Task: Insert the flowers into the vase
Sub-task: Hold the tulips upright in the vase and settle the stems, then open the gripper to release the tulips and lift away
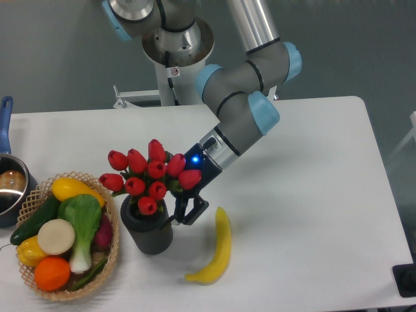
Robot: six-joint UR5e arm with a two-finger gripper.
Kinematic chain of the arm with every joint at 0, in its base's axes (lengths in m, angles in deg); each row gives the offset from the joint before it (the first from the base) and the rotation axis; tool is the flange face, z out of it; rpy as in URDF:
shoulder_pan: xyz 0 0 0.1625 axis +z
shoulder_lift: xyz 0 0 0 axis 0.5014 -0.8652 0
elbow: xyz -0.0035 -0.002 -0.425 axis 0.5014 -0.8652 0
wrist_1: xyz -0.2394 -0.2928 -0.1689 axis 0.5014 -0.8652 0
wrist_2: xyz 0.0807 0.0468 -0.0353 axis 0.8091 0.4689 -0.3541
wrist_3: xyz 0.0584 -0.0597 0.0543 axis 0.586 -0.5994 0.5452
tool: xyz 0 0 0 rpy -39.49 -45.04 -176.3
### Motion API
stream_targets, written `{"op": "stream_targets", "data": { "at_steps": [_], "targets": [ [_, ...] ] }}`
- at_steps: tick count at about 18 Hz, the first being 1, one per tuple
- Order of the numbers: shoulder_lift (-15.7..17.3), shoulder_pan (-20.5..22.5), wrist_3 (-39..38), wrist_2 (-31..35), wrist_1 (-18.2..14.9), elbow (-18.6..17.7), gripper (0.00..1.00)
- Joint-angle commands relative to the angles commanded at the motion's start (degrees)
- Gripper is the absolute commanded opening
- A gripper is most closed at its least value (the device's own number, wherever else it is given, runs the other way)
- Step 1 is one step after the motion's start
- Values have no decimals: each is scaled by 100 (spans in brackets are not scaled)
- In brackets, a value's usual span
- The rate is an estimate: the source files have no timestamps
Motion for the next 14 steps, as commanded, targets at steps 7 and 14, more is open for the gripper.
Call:
{"op": "stream_targets", "data": {
  "at_steps": [7,14],
  "targets": [
    [237,-35,-597,221,0,34,100],
    [229,-176,-1143,792,9,97,100]
  ]
}}
